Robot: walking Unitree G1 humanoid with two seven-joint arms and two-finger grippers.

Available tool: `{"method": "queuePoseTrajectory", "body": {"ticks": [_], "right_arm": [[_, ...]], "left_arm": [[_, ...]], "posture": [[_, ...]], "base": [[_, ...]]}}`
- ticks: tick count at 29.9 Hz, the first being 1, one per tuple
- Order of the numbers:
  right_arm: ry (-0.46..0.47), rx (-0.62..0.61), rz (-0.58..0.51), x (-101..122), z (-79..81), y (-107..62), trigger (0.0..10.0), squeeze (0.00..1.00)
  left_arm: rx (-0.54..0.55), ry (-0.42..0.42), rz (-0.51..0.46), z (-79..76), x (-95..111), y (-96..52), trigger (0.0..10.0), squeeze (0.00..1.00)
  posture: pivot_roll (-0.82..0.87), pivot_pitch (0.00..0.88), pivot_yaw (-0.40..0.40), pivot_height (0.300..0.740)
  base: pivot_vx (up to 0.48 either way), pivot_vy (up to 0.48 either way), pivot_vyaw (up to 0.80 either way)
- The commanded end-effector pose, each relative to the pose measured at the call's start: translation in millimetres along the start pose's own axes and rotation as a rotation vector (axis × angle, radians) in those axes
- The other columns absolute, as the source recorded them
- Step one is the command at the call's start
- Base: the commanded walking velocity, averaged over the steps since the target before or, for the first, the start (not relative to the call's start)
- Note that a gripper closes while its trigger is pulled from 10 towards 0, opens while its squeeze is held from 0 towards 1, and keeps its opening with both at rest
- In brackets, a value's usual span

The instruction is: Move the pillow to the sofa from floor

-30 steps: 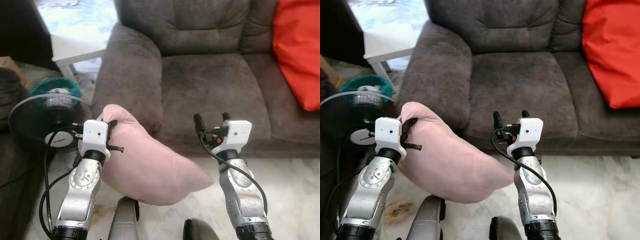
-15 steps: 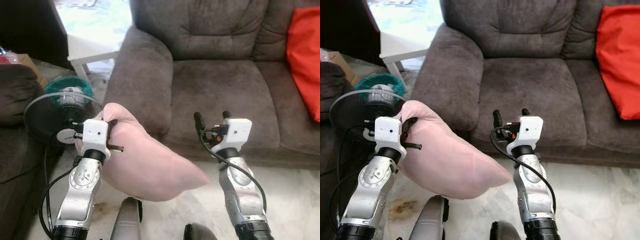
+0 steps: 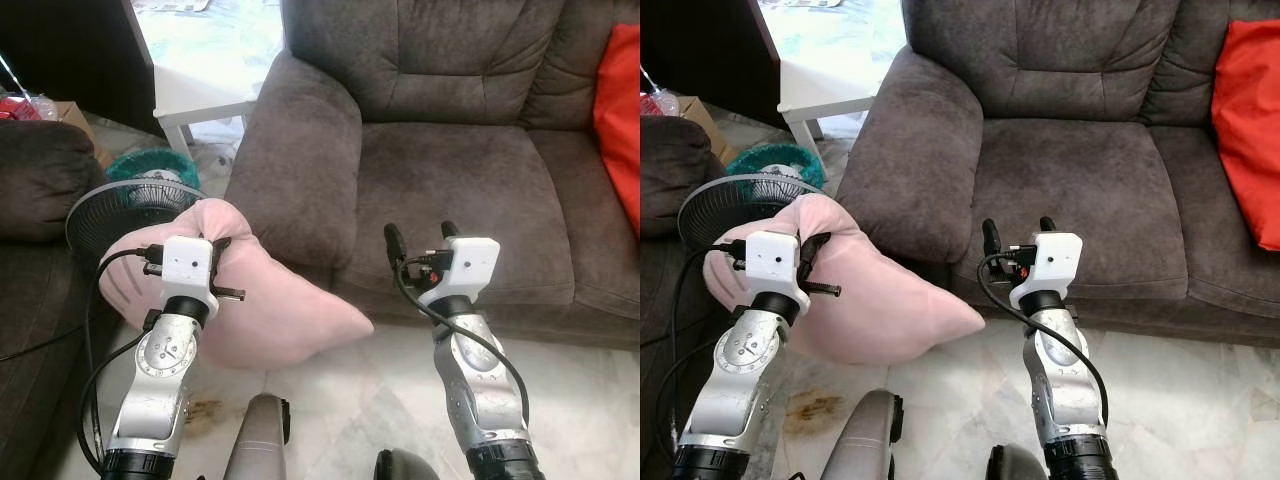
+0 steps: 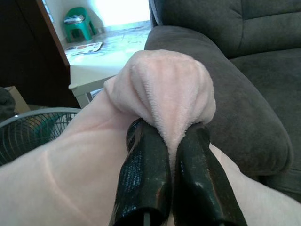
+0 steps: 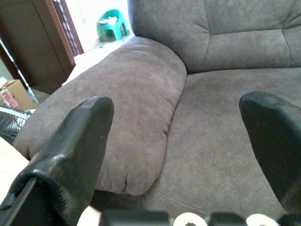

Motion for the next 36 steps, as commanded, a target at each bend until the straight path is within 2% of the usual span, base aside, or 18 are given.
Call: {"method": "queuePoseTrajectory", "body": {"ticks": [1,11,21,36], "right_arm": [[0.0,0.0,-0.006,0.2,1.8,0.7,10.0,0.0],[0.005,-0.004,-0.009,-0.9,2.1,1.9,10.0,0.0],[0.008,0.0,-0.013,-0.8,4.7,7.0,10.0,0.0],[0.005,-0.005,-0.018,-0.9,3.3,8.3,10.0,0.0]], "left_arm": [[-0.002,0.006,-0.147,0.6,38.6,5.6,10.0,0.0],[-0.03,0.003,-0.159,-0.3,42.2,5.0,10.0,0.0],[-0.048,0.015,-0.167,-1.8,44.2,7.0,10.0,0.0],[-0.038,0.031,-0.158,-1.5,42.4,9.6,10.0,0.0]], "posture": [[0.22,0.1,0.013,0.637],[0.23,0.079,0.017,0.637],[0.24,0.059,0.024,0.637],[0.24,0.058,0.022,0.637]], "base": [[0.0,0.0,0.0],[0.0,0.0,0.0],[-0.252,0.0,0.0],[0.0,0.0,0.0]]}}
Point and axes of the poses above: a point about 5 cm out from each wrist's last joint towards the gripper, its own y axis pointing out of the wrist towards the gripper, its own x axis along the axis of the wrist's last joint, z = x × y, the point moved 4 cm from there along y, pointing out of the wrist towards the gripper, and after that the axes turned 4 degrees about -y, right-handed, at the moved point
